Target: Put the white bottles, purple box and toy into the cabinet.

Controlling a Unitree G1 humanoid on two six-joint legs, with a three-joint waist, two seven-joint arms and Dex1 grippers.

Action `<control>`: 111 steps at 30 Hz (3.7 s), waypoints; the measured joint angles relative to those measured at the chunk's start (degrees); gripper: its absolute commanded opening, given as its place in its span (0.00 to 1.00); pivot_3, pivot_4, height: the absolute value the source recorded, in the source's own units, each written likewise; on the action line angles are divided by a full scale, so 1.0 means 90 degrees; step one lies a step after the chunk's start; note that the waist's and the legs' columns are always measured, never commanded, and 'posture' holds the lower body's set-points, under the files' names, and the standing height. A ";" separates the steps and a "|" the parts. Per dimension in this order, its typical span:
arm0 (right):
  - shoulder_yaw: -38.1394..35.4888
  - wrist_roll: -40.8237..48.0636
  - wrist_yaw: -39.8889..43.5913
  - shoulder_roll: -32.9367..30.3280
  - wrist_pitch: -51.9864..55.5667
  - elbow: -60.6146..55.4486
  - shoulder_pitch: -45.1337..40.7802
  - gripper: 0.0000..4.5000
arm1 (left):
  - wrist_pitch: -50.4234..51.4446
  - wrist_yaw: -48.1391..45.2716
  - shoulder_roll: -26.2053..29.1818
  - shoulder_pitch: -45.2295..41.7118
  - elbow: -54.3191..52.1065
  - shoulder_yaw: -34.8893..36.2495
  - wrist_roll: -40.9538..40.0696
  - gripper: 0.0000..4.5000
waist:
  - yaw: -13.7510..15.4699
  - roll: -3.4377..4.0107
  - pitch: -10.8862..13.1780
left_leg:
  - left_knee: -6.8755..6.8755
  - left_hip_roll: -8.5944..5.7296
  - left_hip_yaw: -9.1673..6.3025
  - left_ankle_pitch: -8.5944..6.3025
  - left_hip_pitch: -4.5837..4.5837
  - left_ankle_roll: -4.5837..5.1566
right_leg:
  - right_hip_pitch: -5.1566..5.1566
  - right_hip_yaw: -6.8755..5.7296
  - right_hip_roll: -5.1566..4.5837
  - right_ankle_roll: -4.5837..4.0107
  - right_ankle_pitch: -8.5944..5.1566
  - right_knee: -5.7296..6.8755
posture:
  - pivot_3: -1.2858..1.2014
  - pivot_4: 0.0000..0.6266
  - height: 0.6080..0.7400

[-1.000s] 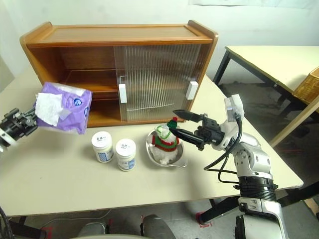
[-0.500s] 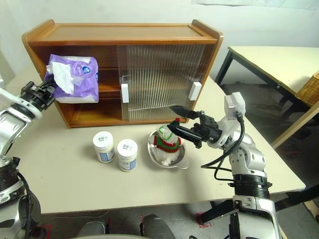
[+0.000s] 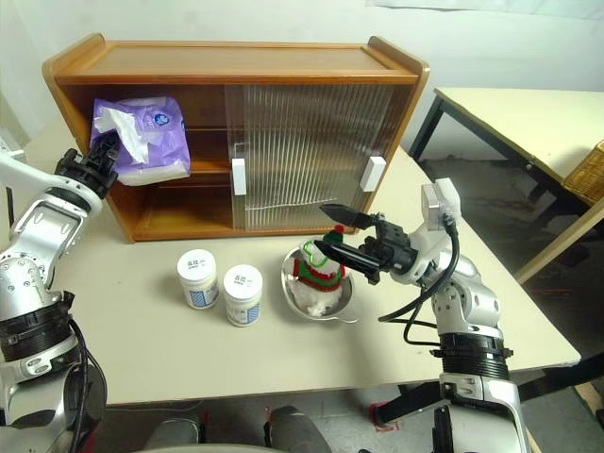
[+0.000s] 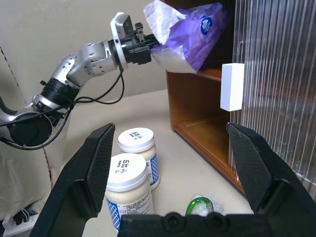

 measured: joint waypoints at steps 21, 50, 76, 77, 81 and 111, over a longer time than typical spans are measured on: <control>0.0211 -0.0202 0.0055 0.0000 -0.0061 -0.0053 0.0140 1.00 | -0.0526 -0.0368 -0.0552 -0.1062 0.1411 -0.0147 0.0779 0.86 | 0.0020 -0.0032 0.0020 | 0.0015 -0.0003 -0.0002 -0.0003 -0.0003 0.0003 | 0.0012 0.0000 -0.0001 0.0017 -0.0003 -0.0005 | 0.49 0.00 1.00; 0.0488 -0.0369 0.0126 -0.0022 -0.0062 -0.0005 -0.0054 1.00 | -0.1011 -0.3872 0.1482 0.1233 -0.0965 -0.2226 0.3036 0.00 | 0.0094 -0.0029 0.0018 | 0.0011 -0.0007 -0.0005 -0.0010 0.0001 0.0002 | 0.0007 -0.0003 -0.0003 -0.0005 0.0003 0.0001 | 0.50 0.00 1.00; 0.0488 -0.0368 -0.0113 0.0000 0.0022 -0.0233 0.0175 1.00 | -0.1874 -0.3600 0.0616 -0.0483 0.2051 -0.2485 0.5056 0.00 | 0.0058 -0.0029 0.0018 | 0.0013 -0.0007 -0.0006 -0.0014 -0.0008 0.0009 | 0.0006 -0.0001 -0.0004 0.0009 -0.0005 -0.0006 | 0.49 0.00 1.00; 0.0487 -0.0367 -0.0113 -0.0001 0.0024 -0.0242 0.0176 1.00 | -0.1908 -0.3594 0.0580 -0.0526 0.2116 -0.2483 0.5099 0.00 | 0.0058 -0.0029 0.0018 | 0.0013 -0.0007 -0.0005 -0.0014 -0.0008 0.0009 | 0.0006 0.0000 -0.0004 0.0010 -0.0005 -0.0007 | 0.49 0.00 1.00; 0.0486 -0.0365 -0.0129 -0.0013 0.0048 -0.0333 0.0183 1.00 | -0.2015 -0.3453 0.0477 -0.0738 0.2541 -0.2478 0.5311 0.00 | 0.0046 -0.0029 0.0018 | 0.0013 -0.0007 -0.0006 -0.0014 -0.0006 0.0009 | 0.0008 0.0000 -0.0004 0.0011 -0.0006 -0.0007 | 0.48 0.00 1.00; 0.0529 -0.0270 0.0300 -0.0093 0.0090 -0.0162 0.0119 1.00 | -0.1952 -0.7149 0.2675 0.3193 0.0150 -0.1574 0.3781 1.00 | 0.0091 0.0002 0.0001 | -0.0013 0.0002 -0.0034 -0.0046 -0.0003 -0.0015 | -0.0061 -0.0014 -0.0008 -0.0063 -0.0022 0.0013 | 0.50 0.00 1.00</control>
